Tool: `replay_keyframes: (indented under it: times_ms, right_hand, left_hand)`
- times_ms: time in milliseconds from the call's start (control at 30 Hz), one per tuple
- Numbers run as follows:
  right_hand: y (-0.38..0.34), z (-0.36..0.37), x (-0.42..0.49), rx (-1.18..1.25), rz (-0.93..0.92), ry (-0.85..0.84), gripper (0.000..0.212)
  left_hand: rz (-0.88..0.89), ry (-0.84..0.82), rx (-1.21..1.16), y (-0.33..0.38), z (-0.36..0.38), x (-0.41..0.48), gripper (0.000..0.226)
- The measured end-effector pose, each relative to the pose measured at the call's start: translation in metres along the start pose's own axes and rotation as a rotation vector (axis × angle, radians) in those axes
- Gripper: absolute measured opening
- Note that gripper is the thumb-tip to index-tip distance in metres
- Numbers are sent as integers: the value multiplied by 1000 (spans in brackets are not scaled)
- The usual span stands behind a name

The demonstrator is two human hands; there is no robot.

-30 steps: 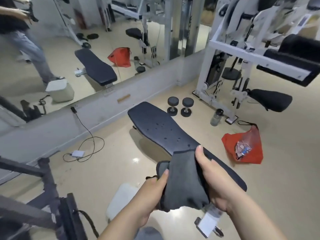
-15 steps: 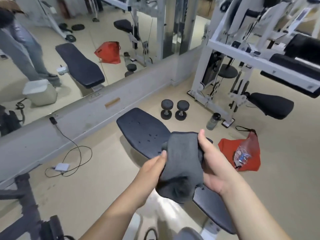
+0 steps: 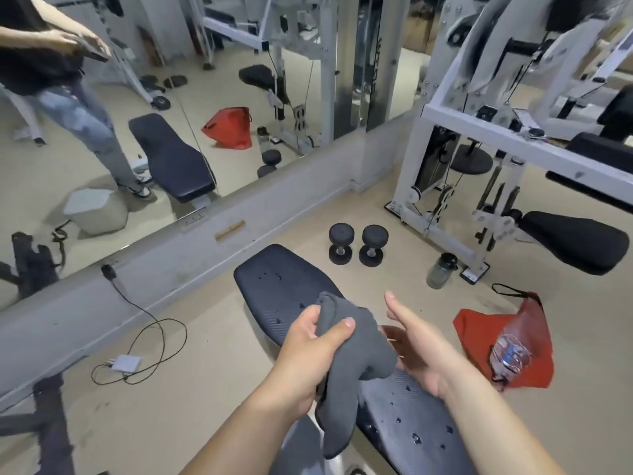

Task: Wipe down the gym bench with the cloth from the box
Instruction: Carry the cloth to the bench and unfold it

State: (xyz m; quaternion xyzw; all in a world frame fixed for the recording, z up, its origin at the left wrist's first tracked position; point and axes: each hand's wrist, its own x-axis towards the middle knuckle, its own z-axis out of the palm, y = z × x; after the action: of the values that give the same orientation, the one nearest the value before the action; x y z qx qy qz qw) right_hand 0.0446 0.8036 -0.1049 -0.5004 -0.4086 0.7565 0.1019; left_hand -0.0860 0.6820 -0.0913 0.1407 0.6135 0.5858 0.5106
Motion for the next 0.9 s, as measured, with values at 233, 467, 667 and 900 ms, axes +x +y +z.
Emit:
replay_keyframes:
  times_ms: [233, 467, 667, 900]
  right_hand:
    - [16, 42, 53, -434, -227, -273, 104]
    - [-13, 130, 173, -642, -278, -158, 61]
    - [-24, 235, 310, -785, -165, 93, 42]
    - [-3, 278, 423, -541, -147, 174, 30]
  left_hand:
    - [-152, 53, -75, 24, -54, 65, 20]
    - [-248, -39, 63, 49, -167, 172, 19]
    - [-204, -54, 300, 58, -290, 313, 16]
    - [-133, -155, 557, 7, -347, 426, 24]
